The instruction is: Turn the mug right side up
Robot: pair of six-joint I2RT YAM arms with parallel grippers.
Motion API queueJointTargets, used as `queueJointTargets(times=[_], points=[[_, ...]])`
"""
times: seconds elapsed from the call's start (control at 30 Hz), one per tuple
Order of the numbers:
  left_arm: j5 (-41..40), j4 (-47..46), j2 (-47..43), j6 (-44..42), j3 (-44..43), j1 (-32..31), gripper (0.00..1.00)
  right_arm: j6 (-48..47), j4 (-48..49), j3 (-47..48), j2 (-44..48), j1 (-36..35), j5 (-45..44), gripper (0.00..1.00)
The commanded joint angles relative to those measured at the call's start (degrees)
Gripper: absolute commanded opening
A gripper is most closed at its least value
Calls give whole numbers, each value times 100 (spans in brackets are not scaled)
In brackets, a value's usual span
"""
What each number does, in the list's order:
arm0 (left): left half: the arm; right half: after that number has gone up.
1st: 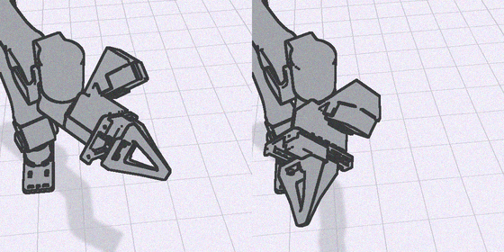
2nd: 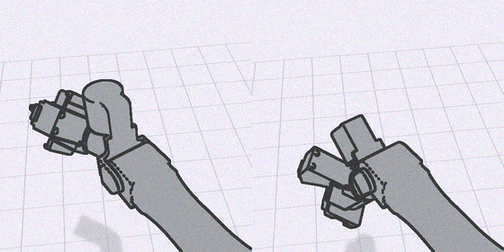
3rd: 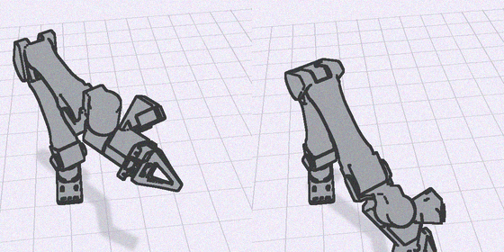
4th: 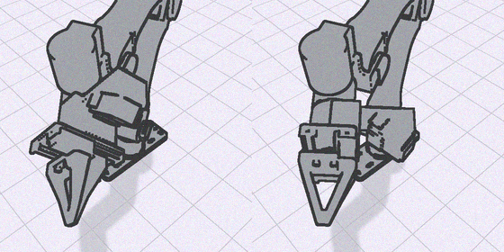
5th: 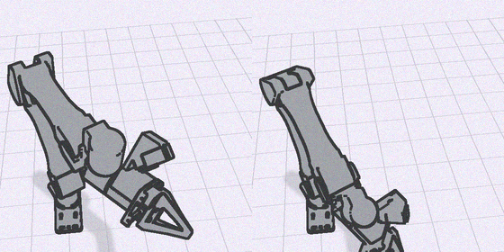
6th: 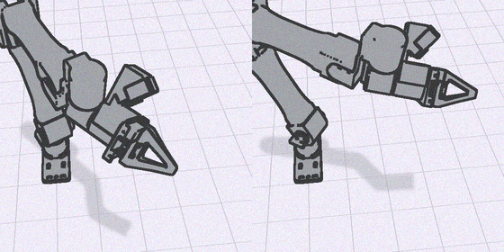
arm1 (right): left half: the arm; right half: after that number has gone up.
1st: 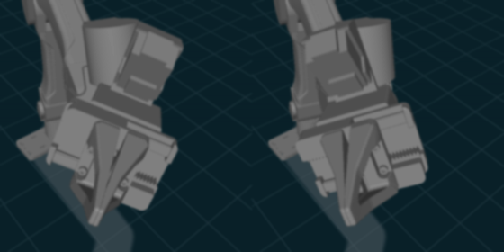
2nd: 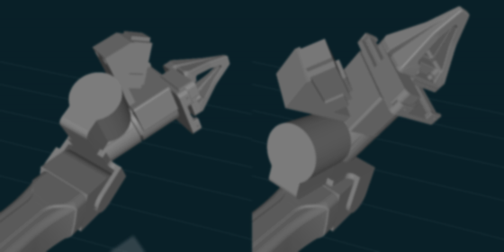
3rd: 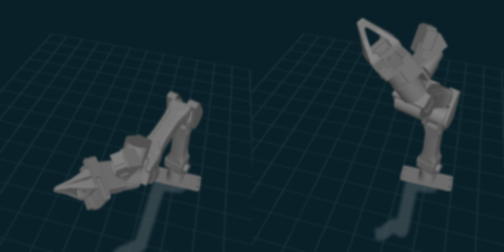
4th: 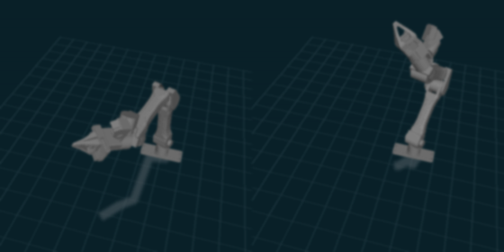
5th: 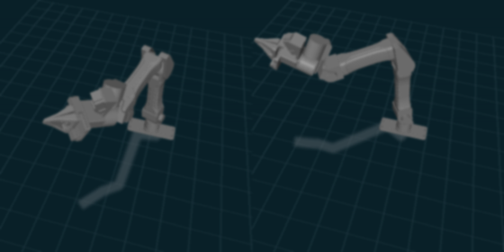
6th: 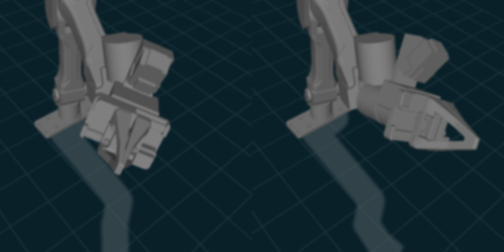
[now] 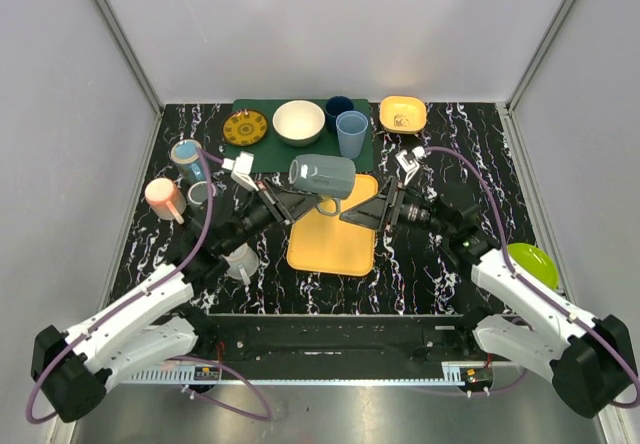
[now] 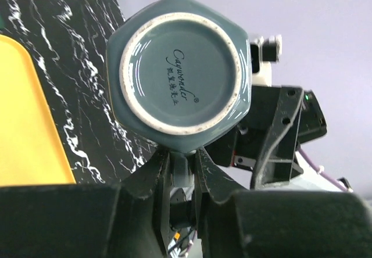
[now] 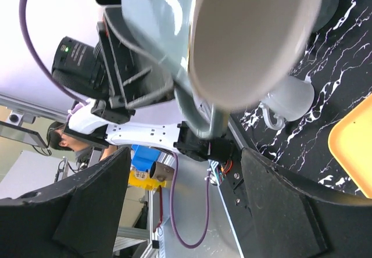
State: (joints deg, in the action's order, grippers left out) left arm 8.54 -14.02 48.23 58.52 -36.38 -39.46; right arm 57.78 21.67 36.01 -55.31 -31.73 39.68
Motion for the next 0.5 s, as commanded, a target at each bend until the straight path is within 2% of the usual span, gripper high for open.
queueJointTargets(times=[0.0,0.2,0.37,0.47], points=[[-194,-1357,81,-51,-554,-368,0,-4,521,380,-217,-71,58,82],[-388,-1621,213,-25,-546,-659,0,181,986,468,-533,-79,39,77],[-379,-1885,336,107,-519,-800,0,593,1830,293,-788,-88,-39,64],[-361,-2052,371,203,-458,-888,0,856,2524,179,-920,-79,-101,59]])
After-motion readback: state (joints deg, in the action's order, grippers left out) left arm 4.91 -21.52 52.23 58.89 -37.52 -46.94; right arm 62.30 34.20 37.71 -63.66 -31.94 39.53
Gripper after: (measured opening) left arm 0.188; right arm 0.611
